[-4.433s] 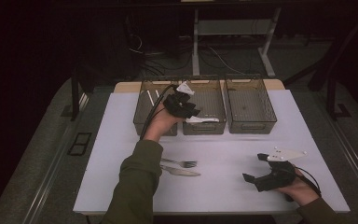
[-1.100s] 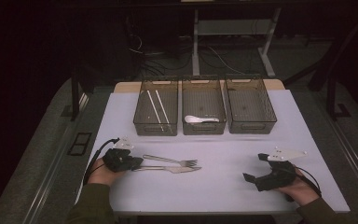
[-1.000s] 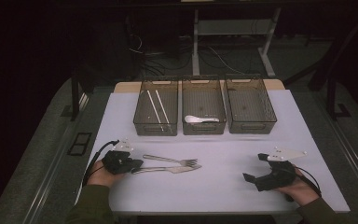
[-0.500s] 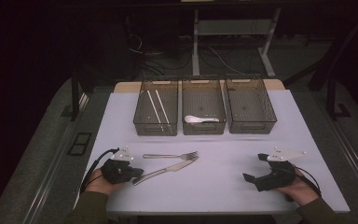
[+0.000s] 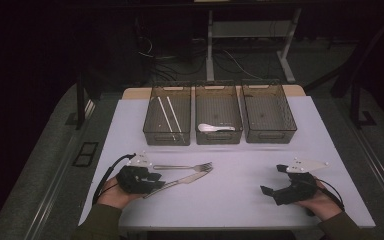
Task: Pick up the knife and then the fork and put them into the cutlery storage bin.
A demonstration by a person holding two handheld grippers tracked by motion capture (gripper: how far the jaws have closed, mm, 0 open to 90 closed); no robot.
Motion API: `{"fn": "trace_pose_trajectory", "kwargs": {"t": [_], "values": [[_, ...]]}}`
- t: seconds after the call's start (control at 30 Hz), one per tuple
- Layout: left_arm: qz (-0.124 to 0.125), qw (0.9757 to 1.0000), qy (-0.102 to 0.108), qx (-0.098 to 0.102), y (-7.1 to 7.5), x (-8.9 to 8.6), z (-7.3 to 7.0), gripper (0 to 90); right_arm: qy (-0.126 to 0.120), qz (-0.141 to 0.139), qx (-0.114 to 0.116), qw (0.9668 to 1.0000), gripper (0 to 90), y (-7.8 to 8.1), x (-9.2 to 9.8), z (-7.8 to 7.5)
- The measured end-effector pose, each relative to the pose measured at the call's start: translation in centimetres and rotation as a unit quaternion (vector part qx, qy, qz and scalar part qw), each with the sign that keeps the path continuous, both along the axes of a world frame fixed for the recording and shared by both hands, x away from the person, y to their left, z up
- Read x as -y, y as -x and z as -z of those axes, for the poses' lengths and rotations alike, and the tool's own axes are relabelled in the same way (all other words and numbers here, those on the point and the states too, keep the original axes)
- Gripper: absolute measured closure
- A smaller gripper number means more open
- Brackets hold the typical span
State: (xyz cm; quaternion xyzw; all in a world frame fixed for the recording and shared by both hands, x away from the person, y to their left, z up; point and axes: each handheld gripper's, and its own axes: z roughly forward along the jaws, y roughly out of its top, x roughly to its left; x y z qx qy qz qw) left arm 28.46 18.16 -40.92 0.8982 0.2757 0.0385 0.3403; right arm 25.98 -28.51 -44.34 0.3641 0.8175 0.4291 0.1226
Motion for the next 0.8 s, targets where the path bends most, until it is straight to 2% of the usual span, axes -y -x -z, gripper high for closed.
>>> {"fn": "trace_pose_trajectory", "kwargs": {"t": [0.27,0.37,0.5,0.67,0.7,0.8], "values": [[0.036,0.9988,-0.032,-0.002,-0.6,2.4,-0.1,67.3,0.001,-0.001,0.000,1.0000,1.5,0.0,-0.1,0.0],[0.038,0.9980,-0.051,-0.007,-0.9,3.1,0.0,70.0,0.001,0.001,-0.001,1.0000,1.5,0.0,-0.1,0.0],[0.044,0.9956,-0.080,-0.017,-1.5,3.7,0.2,75.2,0.001,0.002,-0.002,1.0000,1.5,0.0,0.0,0.0],[0.049,0.9931,-0.101,-0.035,-2.0,4.2,0.5,76.6,0.001,0.003,-0.002,1.0000,1.5,0.0,0.0,0.0],[0.056,0.9916,-0.110,-0.039,-2.1,4.3,0.6,76.7,0.000,0.003,-0.002,1.0000,1.5,0.0,0.0,0.0],[0.055,0.9910,-0.116,-0.040,-2.2,4.6,0.6,76.3,-0.001,0.003,-0.002,1.0000,1.5,-0.1,0.0,0.1]]}}
